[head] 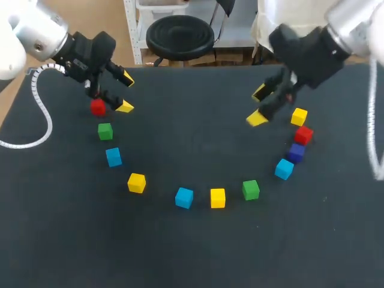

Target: Place the blue cubes, place green cubes on the blue cubes, place the yellow cubes on the green cubes, then place the red cubes on the yellow cubes, and place purple cube on the red cubes.

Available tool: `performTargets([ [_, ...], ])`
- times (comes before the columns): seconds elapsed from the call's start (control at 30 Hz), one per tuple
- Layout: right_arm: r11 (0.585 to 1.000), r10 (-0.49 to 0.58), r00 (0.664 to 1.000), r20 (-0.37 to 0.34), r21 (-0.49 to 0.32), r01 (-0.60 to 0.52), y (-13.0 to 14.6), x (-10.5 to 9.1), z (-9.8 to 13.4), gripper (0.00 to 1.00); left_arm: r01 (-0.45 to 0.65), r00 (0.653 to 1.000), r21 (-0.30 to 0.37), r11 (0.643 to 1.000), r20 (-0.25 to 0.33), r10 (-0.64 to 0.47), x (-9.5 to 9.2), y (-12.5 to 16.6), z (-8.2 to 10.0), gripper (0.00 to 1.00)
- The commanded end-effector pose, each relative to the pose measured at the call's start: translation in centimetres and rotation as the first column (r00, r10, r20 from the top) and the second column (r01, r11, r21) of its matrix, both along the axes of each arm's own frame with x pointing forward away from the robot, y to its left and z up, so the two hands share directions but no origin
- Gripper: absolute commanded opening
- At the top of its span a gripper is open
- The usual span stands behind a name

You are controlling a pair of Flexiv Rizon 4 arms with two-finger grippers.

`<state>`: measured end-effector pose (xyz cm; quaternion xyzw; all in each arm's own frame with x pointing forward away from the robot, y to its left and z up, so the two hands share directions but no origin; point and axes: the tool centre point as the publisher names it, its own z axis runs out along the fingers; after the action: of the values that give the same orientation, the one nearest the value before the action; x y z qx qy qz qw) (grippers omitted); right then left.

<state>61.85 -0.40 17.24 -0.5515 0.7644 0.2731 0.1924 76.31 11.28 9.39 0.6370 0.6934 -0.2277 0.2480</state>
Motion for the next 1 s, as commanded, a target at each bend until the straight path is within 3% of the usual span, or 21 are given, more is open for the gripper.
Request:
performTargets([
  [0.03, 1.000, -0.013, 0.998, 0.066, 0.003, 0.013, 1.2, -2.3, -1.1, 1.00, -0.002, 1.000, 0.000, 1.000, 0.002, 0.002, -0.1, 0.0, 0.0, 1.00],
  [0.3, 0.997, -0.068, 0.993, 0.094, -0.028, 0.071, 2.8, -5.8, -2.2, 1.00, -0.002, 1.000, 0.000, 1.000, 0.002, 0.002, -0.1, 0.0, 0.0, 1.00],
  [0.47, 0.996, -0.083, 0.994, 0.074, 0.046, 0.080, 3.4, -8.0, -3.0, 1.00, -0.002, 1.000, 0.000, 1.000, 0.002, 0.002, -0.1, 0.0, 0.0, 1.00],
  [1.0, 0.996, -0.068, 0.996, 0.062, 0.061, 0.064, 3.6, -8.1, -3.2, 1.00, -0.002, 1.000, 0.000, 1.000, 0.002, 0.002, -0.1, 0.0, 0.0, 1.00],
])
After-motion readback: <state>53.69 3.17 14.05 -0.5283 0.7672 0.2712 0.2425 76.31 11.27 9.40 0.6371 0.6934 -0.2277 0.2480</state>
